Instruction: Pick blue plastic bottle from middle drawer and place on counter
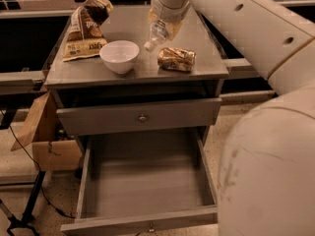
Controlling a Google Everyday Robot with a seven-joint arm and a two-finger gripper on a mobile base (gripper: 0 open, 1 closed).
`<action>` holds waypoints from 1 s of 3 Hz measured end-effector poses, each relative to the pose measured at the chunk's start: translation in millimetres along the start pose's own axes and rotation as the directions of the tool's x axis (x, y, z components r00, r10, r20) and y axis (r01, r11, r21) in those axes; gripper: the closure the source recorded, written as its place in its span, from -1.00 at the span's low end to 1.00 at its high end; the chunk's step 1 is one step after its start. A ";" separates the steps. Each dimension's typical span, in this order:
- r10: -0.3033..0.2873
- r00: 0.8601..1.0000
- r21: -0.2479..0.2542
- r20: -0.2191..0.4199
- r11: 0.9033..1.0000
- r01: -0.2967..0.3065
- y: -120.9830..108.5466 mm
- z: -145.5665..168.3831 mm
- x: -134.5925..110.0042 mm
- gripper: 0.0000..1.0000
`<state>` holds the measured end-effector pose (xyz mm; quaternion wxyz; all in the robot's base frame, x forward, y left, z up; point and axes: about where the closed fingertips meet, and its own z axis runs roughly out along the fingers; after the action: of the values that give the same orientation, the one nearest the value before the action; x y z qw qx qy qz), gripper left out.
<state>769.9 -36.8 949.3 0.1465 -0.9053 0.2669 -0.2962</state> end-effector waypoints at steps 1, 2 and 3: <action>0.089 0.996 0.110 0.027 0.990 -0.091 -26.5 0.0 28.2 1.00; 0.204 0.978 0.172 0.040 0.963 -0.208 -47.2 0.6 55.8 1.00; 0.250 0.966 0.173 0.063 0.951 -0.257 -51.3 11.7 59.2 1.00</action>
Offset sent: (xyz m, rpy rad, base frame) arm 0.0866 0.0003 0.0863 0.3470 -0.1062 -0.1212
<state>837.8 -27.5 989.0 0.2698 -0.8524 0.3502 -0.2793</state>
